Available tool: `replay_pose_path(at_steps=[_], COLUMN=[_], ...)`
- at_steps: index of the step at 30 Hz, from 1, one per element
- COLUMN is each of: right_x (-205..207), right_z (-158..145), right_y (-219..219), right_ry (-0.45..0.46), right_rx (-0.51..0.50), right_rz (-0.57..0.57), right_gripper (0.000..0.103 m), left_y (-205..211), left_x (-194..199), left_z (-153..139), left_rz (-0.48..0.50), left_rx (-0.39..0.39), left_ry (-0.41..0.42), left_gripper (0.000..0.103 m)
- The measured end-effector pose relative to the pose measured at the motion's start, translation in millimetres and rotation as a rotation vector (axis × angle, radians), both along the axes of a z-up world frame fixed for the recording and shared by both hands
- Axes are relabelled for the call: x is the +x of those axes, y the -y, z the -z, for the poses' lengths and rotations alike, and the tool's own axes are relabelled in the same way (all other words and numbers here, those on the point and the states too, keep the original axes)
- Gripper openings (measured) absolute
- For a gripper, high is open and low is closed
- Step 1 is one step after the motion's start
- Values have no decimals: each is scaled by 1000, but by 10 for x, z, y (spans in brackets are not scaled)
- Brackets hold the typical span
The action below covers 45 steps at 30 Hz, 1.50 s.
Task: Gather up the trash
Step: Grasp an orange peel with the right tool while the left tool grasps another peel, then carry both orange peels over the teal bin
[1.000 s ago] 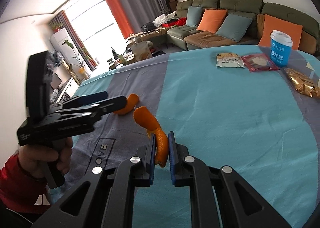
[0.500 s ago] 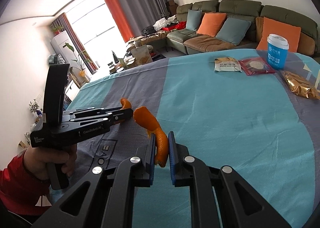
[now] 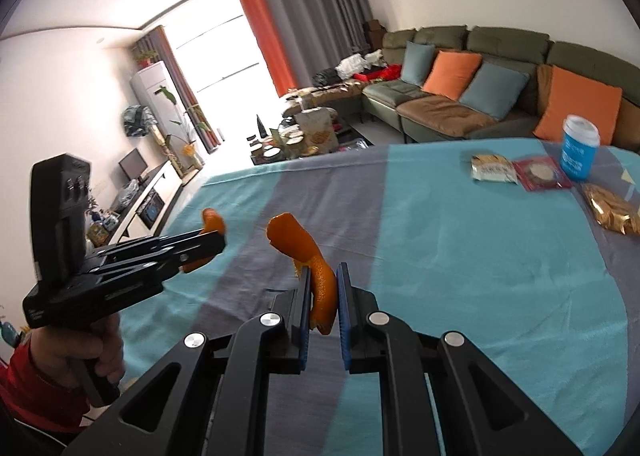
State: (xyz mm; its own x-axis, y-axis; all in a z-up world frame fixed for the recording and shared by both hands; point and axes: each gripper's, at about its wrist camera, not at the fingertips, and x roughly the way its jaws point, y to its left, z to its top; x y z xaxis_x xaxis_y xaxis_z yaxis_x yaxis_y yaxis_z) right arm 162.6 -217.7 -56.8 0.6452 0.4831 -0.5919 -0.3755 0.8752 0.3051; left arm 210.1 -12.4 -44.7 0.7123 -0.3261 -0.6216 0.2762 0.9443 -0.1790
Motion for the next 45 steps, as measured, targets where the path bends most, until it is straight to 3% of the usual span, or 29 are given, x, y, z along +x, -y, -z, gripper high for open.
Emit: replay_pose_path(at_steps=[11,25,35,45], right_x=[-194,-362,-395,-400], right_z=[-416,-758,-794,-644], right_y=[-638,-1651,-2355,-3188], right_ry=[112,215,224,201], right_rx=[-5,-29,-45,-111], right_rz=[-150,-368,-526,-668], right_gripper=[11,11,11,11], left_y=[-667,-1514,-2212,-2939], left_x=[-853,-1727,-2224,-2539], left_z=[-388,-636,-584,-429], left_rz=[-125,-332,-530,-687], left_rx=[-48,-37,-7,8], left_ry=[106,194,185,135], left_gripper=[18,18,19,19])
